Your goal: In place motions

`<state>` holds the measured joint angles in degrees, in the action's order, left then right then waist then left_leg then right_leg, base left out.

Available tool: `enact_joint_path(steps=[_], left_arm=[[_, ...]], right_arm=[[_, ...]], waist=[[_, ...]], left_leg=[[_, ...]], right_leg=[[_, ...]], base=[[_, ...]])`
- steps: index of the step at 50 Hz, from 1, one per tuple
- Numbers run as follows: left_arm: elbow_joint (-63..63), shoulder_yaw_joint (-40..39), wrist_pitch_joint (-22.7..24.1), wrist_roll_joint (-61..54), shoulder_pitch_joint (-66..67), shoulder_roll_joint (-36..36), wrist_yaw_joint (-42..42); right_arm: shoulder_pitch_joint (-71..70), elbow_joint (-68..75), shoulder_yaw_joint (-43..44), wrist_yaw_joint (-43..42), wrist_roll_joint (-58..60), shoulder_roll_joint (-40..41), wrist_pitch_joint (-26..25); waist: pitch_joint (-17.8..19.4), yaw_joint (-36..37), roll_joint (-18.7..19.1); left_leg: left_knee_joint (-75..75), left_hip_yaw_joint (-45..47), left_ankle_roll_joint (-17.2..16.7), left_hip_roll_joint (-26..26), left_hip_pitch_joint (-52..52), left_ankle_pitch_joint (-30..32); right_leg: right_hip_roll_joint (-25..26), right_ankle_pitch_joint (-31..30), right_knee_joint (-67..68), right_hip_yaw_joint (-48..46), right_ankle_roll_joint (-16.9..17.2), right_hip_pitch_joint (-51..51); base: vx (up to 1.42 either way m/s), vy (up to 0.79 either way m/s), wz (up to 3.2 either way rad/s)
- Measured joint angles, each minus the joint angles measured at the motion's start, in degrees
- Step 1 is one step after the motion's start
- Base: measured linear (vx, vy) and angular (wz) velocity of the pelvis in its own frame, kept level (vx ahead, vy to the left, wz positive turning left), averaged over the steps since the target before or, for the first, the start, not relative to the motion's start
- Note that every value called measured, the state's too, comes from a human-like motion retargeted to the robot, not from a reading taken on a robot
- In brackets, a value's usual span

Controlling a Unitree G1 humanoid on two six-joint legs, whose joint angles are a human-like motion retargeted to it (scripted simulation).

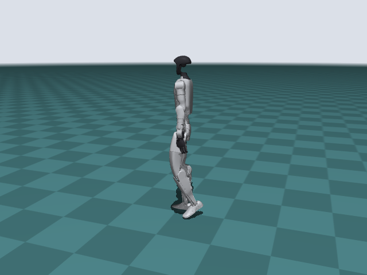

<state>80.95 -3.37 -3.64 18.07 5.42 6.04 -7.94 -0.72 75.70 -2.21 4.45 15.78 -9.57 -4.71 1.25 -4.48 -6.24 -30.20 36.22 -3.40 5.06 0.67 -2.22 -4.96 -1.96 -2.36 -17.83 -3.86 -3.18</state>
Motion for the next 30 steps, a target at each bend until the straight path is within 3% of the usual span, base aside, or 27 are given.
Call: enact_joint_path(steps=[3,5,6,7,9,12,13,20,25,28,30], left_arm=[[-0.3,0.9,0.3,0.2,-0.1,-0.8,0.3],[-0.4,1.5,0.4,0.1,0.0,-1.2,0.2],[-0.4,1.8,0.5,0.0,0.3,-1.3,0.0],[-0.4,2.0,0.7,0.0,0.5,-1.4,-0.2],[-0.2,1.8,0.8,0.2,0.8,-1.1,-0.7],[0.2,0.8,0.5,1.2,0.7,-0.5,-1.0],[0.3,0.5,0.4,1.4,0.7,-0.3,-0.9],[-0.3,0.3,0.0,0.1,1.1,-0.5,-1.3],[-2.5,-0.5,0.5,-0.7,0.8,-0.4,-2.0],[-3.1,-0.1,0.9,0.1,0.1,0.6,-2.5],[-3.4,0.1,0.9,0.8,-0.4,1.1,-3.0]], right_arm=[[-0.3,-1.6,-0.3,0.5,-0.6,-0.1,0.5],[-0.3,-1.6,-0.1,0.6,-0.8,-0.1,0.6],[-0.1,-1.1,0.0,0.5,-0.9,-0.1,0.5],[0.0,-0.7,0.1,0.4,-0.9,0.0,0.4],[0.2,0.5,0.0,0.1,-0.7,0.3,0.2],[0.7,3.3,-0.7,-0.5,-1.1,0.9,0.1],[0.8,4.6,-0.7,-0.5,-1.2,1.0,0.1],[3.3,12.8,1.0,-0.6,0.6,-0.2,-1.2],[3.5,14.6,1.2,-1.2,-1.0,-0.8,-1.6],[3.2,14.3,0.9,-0.7,-3.2,-0.7,-1.4],[2.9,13.7,0.9,-0.6,-4.1,-0.5,-1.4]], waist=[[-0.1,2.0,2.3],[-0.2,3.5,3.9],[-0.3,4.0,3.8],[-0.6,3.9,3.9],[-1.8,2.0,4.6],[-2.2,1.0,4.8],[-2.4,0.0,4.7],[-4.1,3.8,6.5],[-3.6,2.8,8.4],[-2.3,0.2,9.5],[-1.3,-1.0,9.8]], left_leg=[[7.8,-8.6,-1.2,-5.0,-4.1,-2.0],[14.4,-10.2,-0.2,-6.6,-5.0,-1.4],[16.7,-10.1,3.9,-8.1,-5.2,-1.5],[18.2,-8.1,5.6,-8.1,-4.5,-1.6],[18.0,-1.1,1.7,-4.3,-2.0,-1.7],[19.1,-6.6,0.9,-6.5,-2.6,-1.7],[19.0,-3.8,0.3,-5.5,-2.0,-1.6],[22.3,-6.5,1.9,-7.3,-2.3,-0.9],[21.9,-10.8,1.8,-6.0,-5.1,0.4],[21.6,-15.0,2.3,-5.4,-6.5,1.6],[21.4,-17.9,2.7,-5.3,-7.4,2.5]], right_leg=[[2.4,-0.2,0.1,1.5,0.0,0.1],[4.3,-0.2,0.3,2.3,-0.1,-0.3],[4.2,-0.1,0.4,2.8,0.0,-0.7],[4.2,0.0,0.5,2.7,0.1,-1.0],[4.8,0.5,0.7,1.6,0.0,-0.8],[5.2,0.9,0.8,2.2,-0.3,-1.3],[4.9,1.2,0.8,1.3,-0.3,-1.5],[5.4,3.2,2.1,1.2,-1.1,-1.1],[5.9,5.3,7.7,1.3,-3.5,1.4],[6.9,4.4,11.5,5.6,-6.1,3.4],[8.4,3.1,13.4,13.9,-6.9,4.7]], base=[[0.13,0.01,-0.79],[0.20,0.01,-0.74],[0.21,0.01,-0.52],[0.20,0.02,0.07],[0.17,0.02,0.11],[0.11,0.01,-0.06],[0.11,0.03,0.50],[0.15,0.07,0.01],[-0.01,0.06,0.63],[-0.05,0.00,1.52],[-0.10,-0.03,1.68]])
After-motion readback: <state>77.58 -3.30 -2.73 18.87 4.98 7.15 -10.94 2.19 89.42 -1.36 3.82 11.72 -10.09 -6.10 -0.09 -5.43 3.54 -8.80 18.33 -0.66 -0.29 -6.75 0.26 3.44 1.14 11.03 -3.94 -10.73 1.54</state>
